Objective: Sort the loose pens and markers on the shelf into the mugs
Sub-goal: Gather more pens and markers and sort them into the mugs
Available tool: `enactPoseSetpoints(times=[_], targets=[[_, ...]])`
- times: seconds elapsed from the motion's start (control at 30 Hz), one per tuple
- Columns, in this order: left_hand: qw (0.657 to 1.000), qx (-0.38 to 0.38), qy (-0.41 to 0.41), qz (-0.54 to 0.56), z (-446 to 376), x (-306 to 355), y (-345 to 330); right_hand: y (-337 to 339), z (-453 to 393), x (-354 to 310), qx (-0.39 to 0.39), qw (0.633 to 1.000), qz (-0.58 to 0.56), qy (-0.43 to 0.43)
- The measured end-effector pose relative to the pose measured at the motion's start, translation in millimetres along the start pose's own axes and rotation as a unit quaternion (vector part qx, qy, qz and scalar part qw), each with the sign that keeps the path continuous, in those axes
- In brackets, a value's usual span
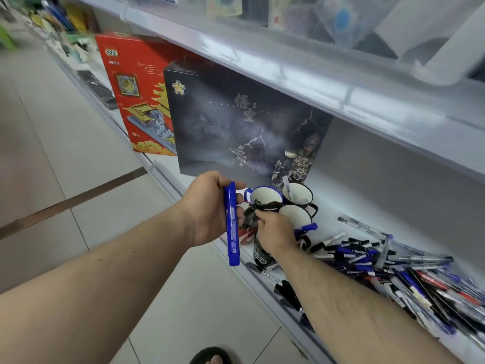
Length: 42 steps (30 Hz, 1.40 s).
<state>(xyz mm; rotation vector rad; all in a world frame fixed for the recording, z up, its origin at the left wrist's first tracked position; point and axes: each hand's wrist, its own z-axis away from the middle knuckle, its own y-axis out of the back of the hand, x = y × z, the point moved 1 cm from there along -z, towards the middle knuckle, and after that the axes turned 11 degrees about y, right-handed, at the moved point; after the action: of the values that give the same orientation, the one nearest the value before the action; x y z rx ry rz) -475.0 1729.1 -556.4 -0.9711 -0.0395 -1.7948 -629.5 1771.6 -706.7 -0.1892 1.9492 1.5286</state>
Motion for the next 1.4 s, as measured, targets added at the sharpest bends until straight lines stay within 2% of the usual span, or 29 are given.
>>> enactPoseSetpoints(times=[0.1, 0.17, 0.23, 0.3, 0.37, 0.47, 0.6, 0.67, 0.77, 0.93, 1.0, 1.27, 1.4], targets=[[1.0, -0.025, -0.006, 0.011, -2.4, -4.1, -8.0, 6.0, -2.4, 3.6, -0.049, 0.996, 0.052, 0.044], [0.999, -0.03, -0.021, -0.009, -4.3, -7.2, -12.3, 20.5, -0.9, 5.5, -0.05, 0.998, 0.023, 0.023], [0.997, -0.036, -0.047, -0.054, -5.7, -12.4, -16.5, 45.2, 5.0, 4.5, 0.0, 0.998, -0.062, -0.025], [0.985, -0.023, -0.083, -0.151, -6.1, -19.7, -20.9, 76.4, 15.5, -0.2, 0.066, 0.981, -0.162, -0.083], [0.954, -0.01, -0.121, -0.275, -6.8, -29.6, -29.4, 108.5, 33.6, -8.1, 0.104, 0.957, -0.239, -0.128], [0.882, -0.008, -0.171, -0.438, -10.3, -45.1, -50.1, 148.9, 71.6, -21.1, 0.068, 0.95, -0.274, -0.133], [0.784, -0.037, -0.239, -0.572, -2.1, -67.1, -96.7, 189.3, 125.4, -29.0, -0.017, 0.98, -0.165, -0.107], [0.766, -0.058, -0.264, -0.583, 2.3, -81.3, -123.1, 208.1, 145.7, -21.5, -0.015, 0.985, -0.125, -0.118], [0.764, -0.072, -0.28, -0.576, 6.9, -107.2, -160.7, 237.7, 176.9, -0.7, 0.014, 0.978, -0.132, -0.158], [0.796, -0.143, -0.269, -0.523, 24.4, -158.5, -225.6, 299.4, 242.3, 44.5, 0.063, 0.97, -0.099, -0.214], [0.793, -0.17, -0.27, -0.52, 33.0, -180.6, -250.4, 326.4, 269.7, 59.9, 0.089, 0.967, -0.056, -0.232], [0.697, -0.293, -0.251, -0.605, 56.2, -250.2, -322.6, 386.9, 386.3, 115.2, 0.253, 0.92, -0.005, -0.3], [0.657, -0.306, -0.243, -0.644, 52.3, -273.9, -336.2, 396.9, 438.1, 133.4, 0.295, 0.899, 0.07, -0.316]])
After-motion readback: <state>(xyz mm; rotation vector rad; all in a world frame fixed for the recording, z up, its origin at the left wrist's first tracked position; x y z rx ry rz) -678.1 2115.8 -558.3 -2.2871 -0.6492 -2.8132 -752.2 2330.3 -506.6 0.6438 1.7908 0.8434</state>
